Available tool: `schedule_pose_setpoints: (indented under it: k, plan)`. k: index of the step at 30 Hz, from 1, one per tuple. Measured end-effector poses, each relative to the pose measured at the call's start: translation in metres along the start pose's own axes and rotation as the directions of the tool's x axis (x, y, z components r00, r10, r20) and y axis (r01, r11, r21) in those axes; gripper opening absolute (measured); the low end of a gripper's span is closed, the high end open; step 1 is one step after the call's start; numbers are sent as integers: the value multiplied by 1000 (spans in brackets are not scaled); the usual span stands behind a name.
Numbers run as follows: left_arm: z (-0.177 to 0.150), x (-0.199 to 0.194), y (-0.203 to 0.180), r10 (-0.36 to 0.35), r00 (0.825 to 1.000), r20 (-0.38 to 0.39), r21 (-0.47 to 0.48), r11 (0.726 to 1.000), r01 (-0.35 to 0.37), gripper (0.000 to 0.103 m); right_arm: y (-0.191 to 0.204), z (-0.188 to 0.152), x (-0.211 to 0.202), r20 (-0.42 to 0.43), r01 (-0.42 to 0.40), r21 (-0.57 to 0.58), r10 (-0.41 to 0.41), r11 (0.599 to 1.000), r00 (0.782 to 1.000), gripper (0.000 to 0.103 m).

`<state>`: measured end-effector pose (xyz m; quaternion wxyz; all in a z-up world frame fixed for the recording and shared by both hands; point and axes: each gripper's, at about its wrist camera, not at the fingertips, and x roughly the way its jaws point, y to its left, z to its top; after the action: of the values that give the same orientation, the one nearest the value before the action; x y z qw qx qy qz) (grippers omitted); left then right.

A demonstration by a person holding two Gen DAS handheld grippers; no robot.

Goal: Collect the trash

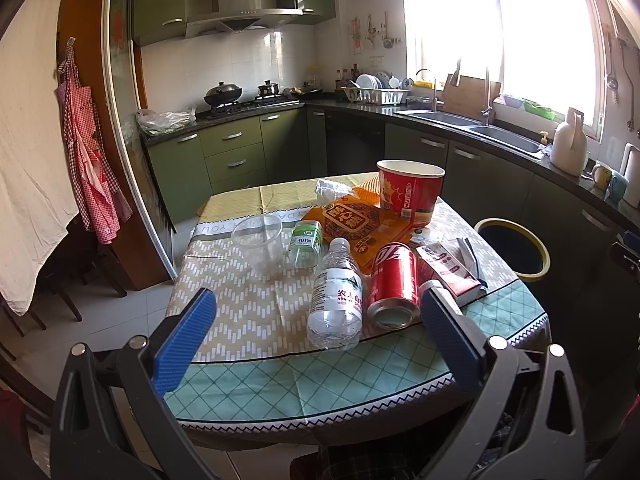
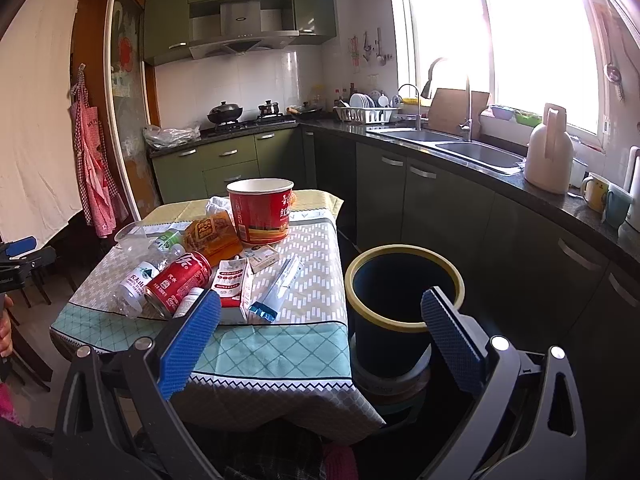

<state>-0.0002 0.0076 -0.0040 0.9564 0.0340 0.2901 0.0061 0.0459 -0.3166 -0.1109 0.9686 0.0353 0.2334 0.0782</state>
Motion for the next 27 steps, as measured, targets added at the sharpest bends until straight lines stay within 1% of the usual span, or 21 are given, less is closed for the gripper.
schedule_pose_setpoints:
  k: [27]
  plan:
    - [0, -1, -1, 0, 1000, 0, 10, 1000, 0, 97, -1, -1, -2, 4, 0, 1, 0, 1000, 1000, 99]
